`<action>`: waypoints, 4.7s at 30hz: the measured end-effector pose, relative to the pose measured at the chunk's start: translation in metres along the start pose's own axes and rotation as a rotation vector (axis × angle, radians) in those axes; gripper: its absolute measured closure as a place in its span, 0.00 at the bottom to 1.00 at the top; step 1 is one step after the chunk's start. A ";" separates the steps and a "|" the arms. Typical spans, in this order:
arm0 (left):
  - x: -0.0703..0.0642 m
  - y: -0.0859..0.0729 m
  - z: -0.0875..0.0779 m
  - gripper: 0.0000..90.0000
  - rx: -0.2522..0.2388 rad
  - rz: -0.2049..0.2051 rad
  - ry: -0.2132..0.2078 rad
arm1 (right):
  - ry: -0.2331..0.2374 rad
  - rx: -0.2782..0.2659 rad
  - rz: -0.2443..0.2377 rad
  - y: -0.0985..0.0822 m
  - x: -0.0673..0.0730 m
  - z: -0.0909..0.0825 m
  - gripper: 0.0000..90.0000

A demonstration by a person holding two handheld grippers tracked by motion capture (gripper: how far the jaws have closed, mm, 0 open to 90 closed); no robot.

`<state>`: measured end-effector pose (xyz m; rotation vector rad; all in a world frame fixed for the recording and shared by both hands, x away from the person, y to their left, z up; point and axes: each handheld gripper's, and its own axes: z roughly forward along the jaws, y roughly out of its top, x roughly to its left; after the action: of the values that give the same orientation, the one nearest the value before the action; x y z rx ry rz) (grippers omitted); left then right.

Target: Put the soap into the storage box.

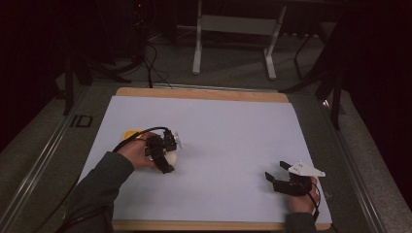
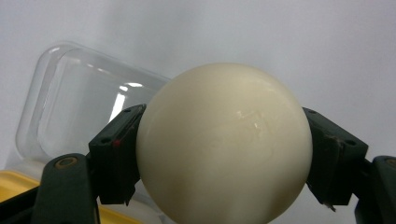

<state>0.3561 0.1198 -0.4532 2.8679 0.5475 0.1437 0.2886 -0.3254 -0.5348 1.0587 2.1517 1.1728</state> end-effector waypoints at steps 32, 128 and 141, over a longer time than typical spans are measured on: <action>0.028 -0.020 -0.006 0.27 0.005 -0.130 0.059 | -0.001 -0.001 0.000 0.000 0.000 0.000 0.26; 0.083 -0.074 0.003 0.27 -0.021 -0.232 0.115 | 0.000 -0.003 -0.002 0.000 0.000 0.000 0.26; 0.087 -0.081 0.005 0.27 -0.013 -0.235 0.136 | -0.002 -0.002 -0.006 0.000 0.000 0.000 0.26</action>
<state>0.4090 0.2247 -0.4716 2.7685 0.8996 0.3032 0.2882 -0.3252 -0.5348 1.0513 2.1509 1.1702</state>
